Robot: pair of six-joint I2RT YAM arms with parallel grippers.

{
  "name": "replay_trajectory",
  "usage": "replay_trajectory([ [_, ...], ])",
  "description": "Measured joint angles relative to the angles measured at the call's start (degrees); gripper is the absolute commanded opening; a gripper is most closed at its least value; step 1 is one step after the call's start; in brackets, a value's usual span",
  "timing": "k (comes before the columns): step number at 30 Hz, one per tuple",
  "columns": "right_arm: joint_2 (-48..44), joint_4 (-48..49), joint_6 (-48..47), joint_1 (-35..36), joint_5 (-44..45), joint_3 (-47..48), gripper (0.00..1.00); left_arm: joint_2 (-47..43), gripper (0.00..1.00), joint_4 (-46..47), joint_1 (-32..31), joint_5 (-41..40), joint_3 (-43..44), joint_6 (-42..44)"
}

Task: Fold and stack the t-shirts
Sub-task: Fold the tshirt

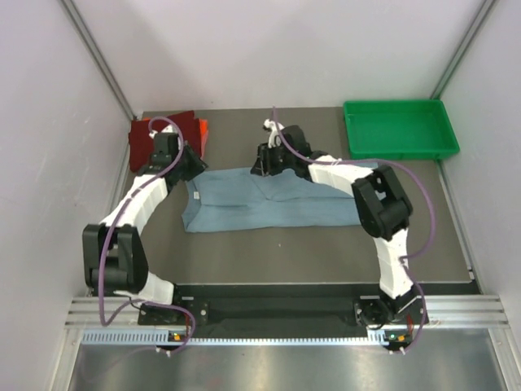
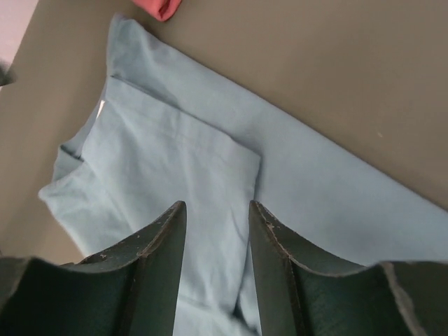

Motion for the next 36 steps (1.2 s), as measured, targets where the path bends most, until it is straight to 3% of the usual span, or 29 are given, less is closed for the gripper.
replay_trajectory([
  [8, 10.4, 1.0, 0.9, 2.3, 1.4, 7.8, 0.44, -13.4, 0.34, -0.2, 0.9, 1.0, -7.0, -2.2],
  [22, 17.5, 1.3, 2.2, 2.4, 0.1, 13.6, 0.38, -14.7, 0.34, -0.2, 1.8, 1.0, -9.4, -3.4],
  [26, 17.6, 1.7, 2.8, 2.4, -0.2, 13.7, 0.22, -14.7, 0.34, -0.1, 1.8, 1.0, -9.5, -3.8],
  [27, 17.7, 1.9, 2.9, 2.5, -0.3, 13.7, 0.07, -14.7, 0.34, 0.0, 1.8, 1.0, -9.5, -3.9],
  [28, 17.7, 2.2, 2.8, 2.5, -0.4, 13.7, 0.00, -14.7, 0.34, 0.1, 1.8, 1.0, -9.5, -4.1],
  [36, 16.1, 10.3, 6.9, 2.2, -0.9, 6.7, 0.00, -13.2, 0.34, 0.6, 1.9, -0.2, -9.9, -4.3],
])
